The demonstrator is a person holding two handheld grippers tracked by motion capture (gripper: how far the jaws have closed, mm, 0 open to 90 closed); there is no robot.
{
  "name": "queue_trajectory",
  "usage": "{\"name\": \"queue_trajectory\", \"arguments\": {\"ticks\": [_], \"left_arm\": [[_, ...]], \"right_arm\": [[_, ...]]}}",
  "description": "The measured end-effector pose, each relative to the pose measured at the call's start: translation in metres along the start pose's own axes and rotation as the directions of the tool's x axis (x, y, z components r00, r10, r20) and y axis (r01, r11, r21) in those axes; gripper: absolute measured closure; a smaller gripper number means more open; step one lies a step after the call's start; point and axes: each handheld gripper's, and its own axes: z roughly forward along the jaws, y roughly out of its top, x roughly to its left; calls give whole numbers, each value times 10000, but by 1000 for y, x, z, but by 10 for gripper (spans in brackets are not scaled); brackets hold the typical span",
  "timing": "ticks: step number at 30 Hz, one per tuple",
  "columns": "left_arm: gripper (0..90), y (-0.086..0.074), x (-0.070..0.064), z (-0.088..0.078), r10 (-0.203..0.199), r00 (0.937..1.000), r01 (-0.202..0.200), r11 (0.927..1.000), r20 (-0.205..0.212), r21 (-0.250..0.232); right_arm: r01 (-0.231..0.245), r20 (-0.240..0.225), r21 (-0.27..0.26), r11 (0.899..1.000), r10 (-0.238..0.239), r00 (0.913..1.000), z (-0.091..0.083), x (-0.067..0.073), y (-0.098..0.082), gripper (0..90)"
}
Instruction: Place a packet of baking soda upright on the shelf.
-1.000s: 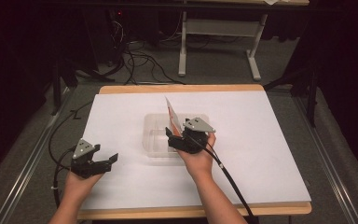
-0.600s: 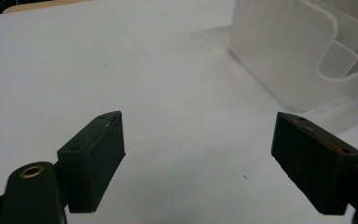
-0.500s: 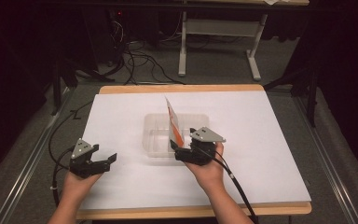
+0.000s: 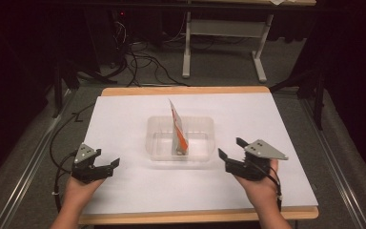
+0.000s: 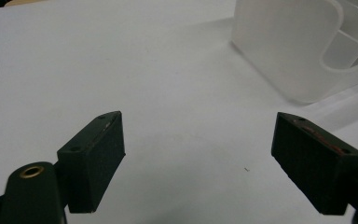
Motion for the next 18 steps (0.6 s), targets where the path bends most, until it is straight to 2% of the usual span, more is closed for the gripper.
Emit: {"name": "queue_trajectory", "arguments": {"ticks": [1, 2, 3, 5, 6, 7, 8, 9, 10, 11, 12, 13, 14, 15, 18], "left_arm": [[175, 0, 0, 0, 4, 10000, -4, 10000, -7, 28], [175, -1, 0, 1, 24, 10000, -24, 10000, -46, 95], [175, -1, 0, 1, 24, 10000, -24, 10000, -46, 95], [175, -1, -1, 2, 27, 10000, -27, 9999, -51, 166], [175, -2, -1, 2, 47, 10000, -45, 9998, -76, 218], [175, -2, -1, 2, 58, 9999, -56, 9997, -88, 254], [175, -2, -1, 3, 10, 9999, -7, 9996, -107, 282], [175, -3, -1, 4, -54, 9999, 59, 9994, -150, 332], [175, -3, -1, 4, -54, 9999, 59, 9994, -150, 332], [175, -4, -1, 4, -30, 9999, 37, 9991, -161, 419], [175, -4, -2, 6, -7, 9997, 19, 9987, -239, 506], [175, -4, -2, 6, -7, 9997, 19, 9987, -239, 506], [175, -4, -3, 6, -136, 9997, 147, 9985, -214, 522], [176, -3, -4, 7, -312, 9995, 315, 9978, -59, 586], [199, -2, -7, 7, -326, 9994, 321, 9976, 74, 611]], "right_arm": [[-87, 263, 104, 9999, 84, 9996, -4, -8, -4, 296], [-281, 746, 186, 9994, 267, 9969, -9, -26, -13, 310], [-281, 746, 186, 9994, 267, 9969, -9, -26, -13, 310], [-424, 1388, 199, 9989, 393, 9895, -12, -44, -27, 335], [-1034, 1748, 137, 9945, 995, 9796, -14, -62, -49, 351], [-1034, 1748, 137, 9945, 995, 9796, -14, -62, -49, 351], [-1456, 1800, 398, 9885, 1363, 9742, -15, -71, -59, 360], [-1852, 1859, 709, 9801, 1694, 9679, -17, -87, -65, 337], [-1772, 2133, 689, 9818, 1590, 9640, -20, -92, -66, 346], [-1772, 2133, 689, 9818, 1590, 9640, -20, -92, -66, 346], [-1966, 2381, 662, 9782, 1759, 9552, -23, -101, -69, 352], [-1966, 2381, 662, 9782, 1759, 9552, -23, -101, -69, 352], [-2223, 2408, 521, 9736, 2037, 9489, -24, -106, -70, 350], [-2239, 2365, 502, 9733, 2063, 9495, -24, -106, -71, 348], [-2138, 2326, 543, 9754, 1958, 9526, -22, -104, -70, 344]]}}
